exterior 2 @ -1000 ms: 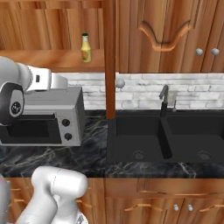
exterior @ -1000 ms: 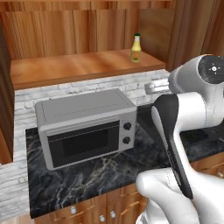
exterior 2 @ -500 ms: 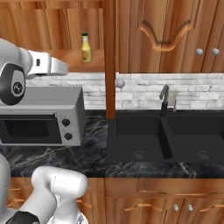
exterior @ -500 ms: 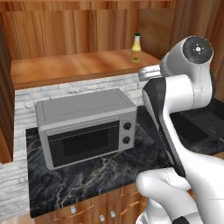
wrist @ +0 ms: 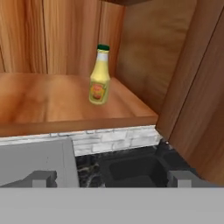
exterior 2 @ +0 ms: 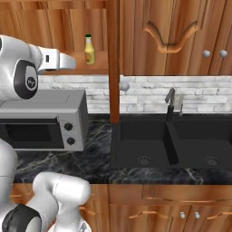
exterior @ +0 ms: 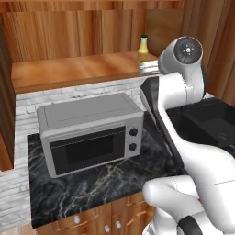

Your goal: Move the mayonnaise and mustard from the cabinet to the dining counter.

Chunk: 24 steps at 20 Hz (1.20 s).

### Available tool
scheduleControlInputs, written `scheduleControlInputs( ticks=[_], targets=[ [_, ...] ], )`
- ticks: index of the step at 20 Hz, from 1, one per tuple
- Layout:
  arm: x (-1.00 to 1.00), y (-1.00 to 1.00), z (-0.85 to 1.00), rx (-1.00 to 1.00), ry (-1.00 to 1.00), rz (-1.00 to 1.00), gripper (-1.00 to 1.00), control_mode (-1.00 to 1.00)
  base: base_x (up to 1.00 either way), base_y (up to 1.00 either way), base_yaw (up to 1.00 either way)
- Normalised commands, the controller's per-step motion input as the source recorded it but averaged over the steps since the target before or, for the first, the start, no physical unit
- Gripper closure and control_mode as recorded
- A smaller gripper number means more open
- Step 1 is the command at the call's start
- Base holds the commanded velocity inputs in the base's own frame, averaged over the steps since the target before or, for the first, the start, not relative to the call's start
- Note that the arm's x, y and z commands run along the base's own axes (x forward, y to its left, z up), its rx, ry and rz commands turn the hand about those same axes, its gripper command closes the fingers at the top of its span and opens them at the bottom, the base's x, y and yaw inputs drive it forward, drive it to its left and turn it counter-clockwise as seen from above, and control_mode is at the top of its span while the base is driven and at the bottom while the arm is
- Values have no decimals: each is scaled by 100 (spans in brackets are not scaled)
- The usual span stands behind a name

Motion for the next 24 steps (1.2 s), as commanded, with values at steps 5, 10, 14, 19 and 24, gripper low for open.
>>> scheduleControlInputs(
  ticks=[5, 10, 14, 19, 24],
  targets=[
    [57, 3, 2, 0, 0, -6, -100, -100, 0, 0, 0],
    [56, 0, 0, 0, 1, -8, -100, -100, 0, 0, 0],
    [56, 0, 0, 5, 6, -6, -100, -100, 0, 0, 0],
    [45, 0, 0, 8, 1, -2, -100, -100, 0, 0, 0],
    [34, 0, -8, 6, -1, 0, -100, -100, 0, 0, 0]
  ],
)
